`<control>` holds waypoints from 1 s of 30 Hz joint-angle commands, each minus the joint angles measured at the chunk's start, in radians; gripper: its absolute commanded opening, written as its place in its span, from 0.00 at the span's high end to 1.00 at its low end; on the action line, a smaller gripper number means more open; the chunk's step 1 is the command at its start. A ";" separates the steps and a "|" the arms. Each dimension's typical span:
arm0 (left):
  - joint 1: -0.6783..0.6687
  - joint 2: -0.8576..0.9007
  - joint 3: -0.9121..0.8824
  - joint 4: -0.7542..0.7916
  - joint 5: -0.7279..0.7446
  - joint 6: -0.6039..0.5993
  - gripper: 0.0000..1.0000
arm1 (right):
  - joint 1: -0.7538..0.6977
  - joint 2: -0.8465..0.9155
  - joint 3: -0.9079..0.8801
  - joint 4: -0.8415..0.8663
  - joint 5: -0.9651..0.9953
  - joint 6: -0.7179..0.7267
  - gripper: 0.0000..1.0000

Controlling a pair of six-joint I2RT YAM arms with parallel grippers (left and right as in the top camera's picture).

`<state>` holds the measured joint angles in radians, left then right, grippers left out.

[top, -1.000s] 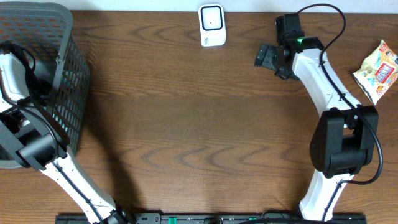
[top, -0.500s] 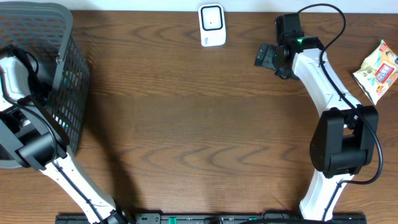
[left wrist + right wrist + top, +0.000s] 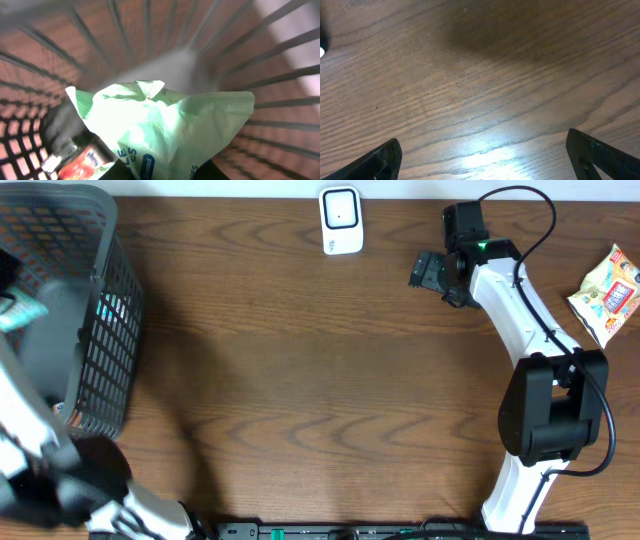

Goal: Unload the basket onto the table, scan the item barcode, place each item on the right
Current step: 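Reach the left gripper into the basket and grasp the green tissue pack, then carry the green pack to the scanner with the left gripper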

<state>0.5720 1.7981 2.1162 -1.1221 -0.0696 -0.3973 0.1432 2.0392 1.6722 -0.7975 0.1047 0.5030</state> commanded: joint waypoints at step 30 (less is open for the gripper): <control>-0.705 0.109 -0.035 -0.013 0.640 0.274 0.87 | 0.002 0.008 -0.006 -0.003 0.005 -0.011 0.01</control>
<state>-0.0765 1.8511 2.0846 -1.1213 0.6083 -0.1524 0.1432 2.0392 1.6722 -0.7975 0.1047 0.5030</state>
